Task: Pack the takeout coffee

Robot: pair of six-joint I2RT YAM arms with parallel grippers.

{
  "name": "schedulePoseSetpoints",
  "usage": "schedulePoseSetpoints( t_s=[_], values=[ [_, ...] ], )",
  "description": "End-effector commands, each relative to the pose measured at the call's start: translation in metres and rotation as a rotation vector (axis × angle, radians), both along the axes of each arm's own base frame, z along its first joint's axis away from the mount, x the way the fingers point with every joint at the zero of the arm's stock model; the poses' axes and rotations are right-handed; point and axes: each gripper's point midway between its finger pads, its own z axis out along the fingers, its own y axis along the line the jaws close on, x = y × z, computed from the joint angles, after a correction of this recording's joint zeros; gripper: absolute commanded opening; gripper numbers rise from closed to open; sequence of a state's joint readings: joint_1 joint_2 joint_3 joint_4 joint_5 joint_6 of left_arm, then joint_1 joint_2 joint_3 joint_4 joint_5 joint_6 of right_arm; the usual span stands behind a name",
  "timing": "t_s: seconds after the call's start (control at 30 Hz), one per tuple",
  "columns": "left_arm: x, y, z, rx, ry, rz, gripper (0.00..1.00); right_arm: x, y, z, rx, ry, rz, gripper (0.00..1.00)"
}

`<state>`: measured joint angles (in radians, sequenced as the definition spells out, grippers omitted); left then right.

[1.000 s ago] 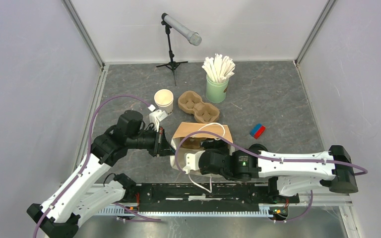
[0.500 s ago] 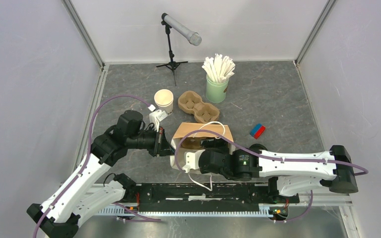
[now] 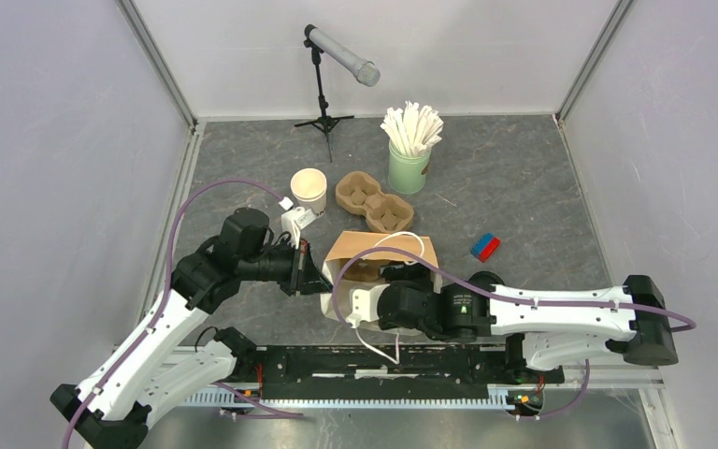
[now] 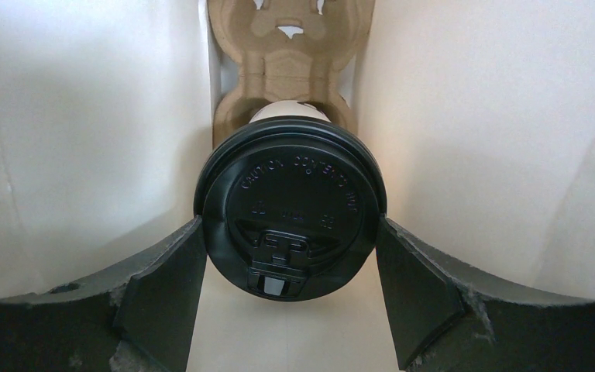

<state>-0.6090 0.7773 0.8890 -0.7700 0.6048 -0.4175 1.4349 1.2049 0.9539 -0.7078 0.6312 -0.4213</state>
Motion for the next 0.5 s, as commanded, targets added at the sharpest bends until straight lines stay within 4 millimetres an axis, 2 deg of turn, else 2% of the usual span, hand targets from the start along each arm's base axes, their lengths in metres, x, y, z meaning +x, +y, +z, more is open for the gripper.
schedulePoseSetpoints(
  t_s=[0.0, 0.47],
  values=[
    [0.001, -0.004, 0.018, -0.038, -0.080, -0.047, 0.02, 0.001, 0.000, -0.004, 0.022, 0.007, -0.006, 0.55],
    [0.002, -0.005, 0.016, -0.034, -0.079, -0.046, 0.02, 0.008, -0.004, 0.013, 0.030, -0.044, -0.044, 0.54]
  ],
)
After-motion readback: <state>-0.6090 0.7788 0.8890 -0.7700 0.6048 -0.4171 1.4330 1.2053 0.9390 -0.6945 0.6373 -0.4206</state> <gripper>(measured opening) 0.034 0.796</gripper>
